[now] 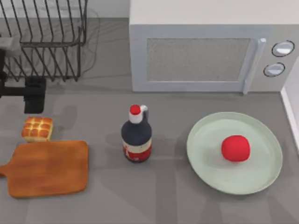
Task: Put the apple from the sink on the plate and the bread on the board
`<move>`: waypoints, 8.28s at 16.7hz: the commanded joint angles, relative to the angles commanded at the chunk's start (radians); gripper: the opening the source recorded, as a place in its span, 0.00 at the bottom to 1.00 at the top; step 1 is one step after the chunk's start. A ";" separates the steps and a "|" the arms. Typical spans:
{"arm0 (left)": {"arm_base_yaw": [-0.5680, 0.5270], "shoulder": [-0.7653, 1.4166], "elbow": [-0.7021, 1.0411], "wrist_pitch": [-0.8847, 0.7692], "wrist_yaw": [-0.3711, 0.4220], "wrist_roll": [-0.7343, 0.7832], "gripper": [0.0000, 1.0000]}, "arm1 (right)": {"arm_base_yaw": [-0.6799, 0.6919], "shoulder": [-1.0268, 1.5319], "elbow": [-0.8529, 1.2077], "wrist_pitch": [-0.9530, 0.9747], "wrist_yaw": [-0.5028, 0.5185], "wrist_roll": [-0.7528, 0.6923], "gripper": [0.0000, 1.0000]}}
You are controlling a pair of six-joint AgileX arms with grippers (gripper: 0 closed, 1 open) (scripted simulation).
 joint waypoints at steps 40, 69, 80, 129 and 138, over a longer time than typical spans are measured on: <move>-0.025 0.618 0.227 -0.011 -0.002 -0.002 0.17 | 0.000 0.000 0.000 0.000 0.000 0.000 1.00; -0.033 0.450 0.446 -0.369 -0.005 -0.017 0.00 | 0.000 0.000 0.000 0.000 0.000 0.000 1.00; -0.092 0.270 0.146 -0.258 -0.009 -0.107 0.00 | 0.000 0.000 0.000 0.000 0.000 0.000 1.00; -0.115 0.268 -0.087 -0.029 -0.010 -0.143 1.00 | 0.000 0.000 0.000 0.000 0.000 0.000 1.00; -0.108 0.165 -0.122 0.019 -0.010 -0.131 1.00 | 0.000 0.000 0.000 0.000 0.000 0.000 1.00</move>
